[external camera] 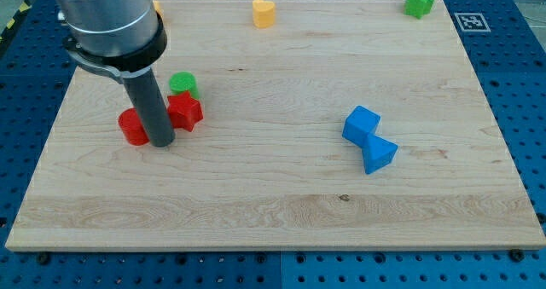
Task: Move the green circle towards right center of the board
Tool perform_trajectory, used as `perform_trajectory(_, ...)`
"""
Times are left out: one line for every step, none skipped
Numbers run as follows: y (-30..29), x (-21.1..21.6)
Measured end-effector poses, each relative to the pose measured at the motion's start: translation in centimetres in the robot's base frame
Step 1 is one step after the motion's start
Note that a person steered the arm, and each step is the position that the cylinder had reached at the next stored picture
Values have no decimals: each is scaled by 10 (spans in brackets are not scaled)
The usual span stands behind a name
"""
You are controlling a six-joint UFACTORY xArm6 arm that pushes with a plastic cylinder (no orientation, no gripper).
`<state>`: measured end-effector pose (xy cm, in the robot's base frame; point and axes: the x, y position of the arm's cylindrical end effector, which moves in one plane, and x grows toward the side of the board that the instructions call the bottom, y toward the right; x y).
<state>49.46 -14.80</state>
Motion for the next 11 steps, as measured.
perform_trajectory(-16, 11)
perform_trajectory(-39, -10)
perform_trajectory(-41, -12)
perform_trajectory(-35, -12)
perform_trajectory(-30, -12)
perform_trajectory(-53, -26)
perform_trajectory(-57, -32)
perform_trajectory(-57, -32)
perform_trajectory(-51, -33)
perform_trajectory(-34, -44)
perform_trajectory(-22, -59)
